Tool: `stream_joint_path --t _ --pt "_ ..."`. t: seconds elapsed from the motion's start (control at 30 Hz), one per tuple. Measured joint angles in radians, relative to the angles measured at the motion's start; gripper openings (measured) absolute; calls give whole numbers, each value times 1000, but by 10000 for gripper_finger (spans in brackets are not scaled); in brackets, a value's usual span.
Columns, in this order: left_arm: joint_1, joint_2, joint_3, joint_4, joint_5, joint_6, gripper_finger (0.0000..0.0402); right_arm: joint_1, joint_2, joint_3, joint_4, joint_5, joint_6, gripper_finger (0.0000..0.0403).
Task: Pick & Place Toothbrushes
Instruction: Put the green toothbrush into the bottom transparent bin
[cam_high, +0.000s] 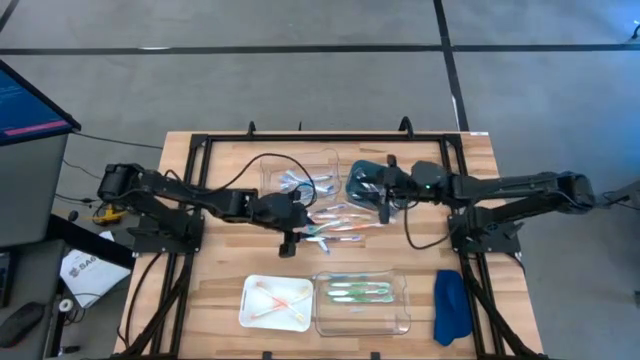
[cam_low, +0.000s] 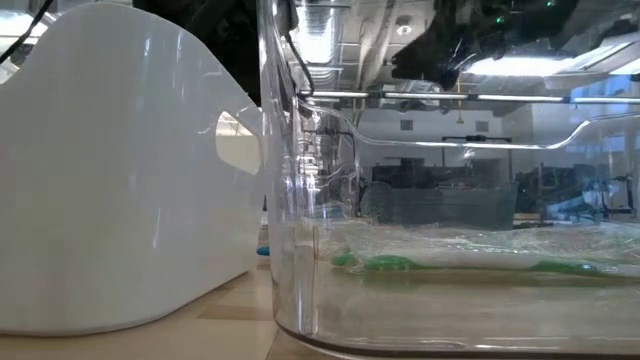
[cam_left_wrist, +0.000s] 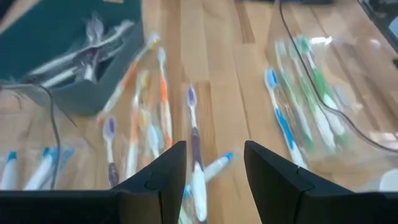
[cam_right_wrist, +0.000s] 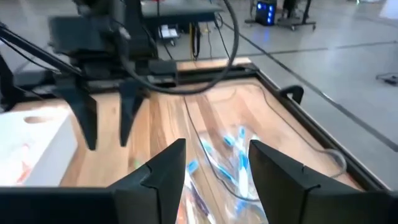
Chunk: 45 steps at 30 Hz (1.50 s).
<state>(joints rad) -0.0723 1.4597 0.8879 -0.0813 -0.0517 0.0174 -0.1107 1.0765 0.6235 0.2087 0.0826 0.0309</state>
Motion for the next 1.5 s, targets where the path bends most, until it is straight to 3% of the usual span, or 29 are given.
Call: stream_joint_path --t 0.37,0.9,1.5 --pt "1 2 -1 -67 1 -50 154 -2 74 1 19 -5 -4 171" --pt "35 2 -139 -77 -5 -131 154 -1 75 1 17 -5 -3 171" --pt "10 9 -214 -73 14 -210 154 -1 75 1 17 -4 -3 168"
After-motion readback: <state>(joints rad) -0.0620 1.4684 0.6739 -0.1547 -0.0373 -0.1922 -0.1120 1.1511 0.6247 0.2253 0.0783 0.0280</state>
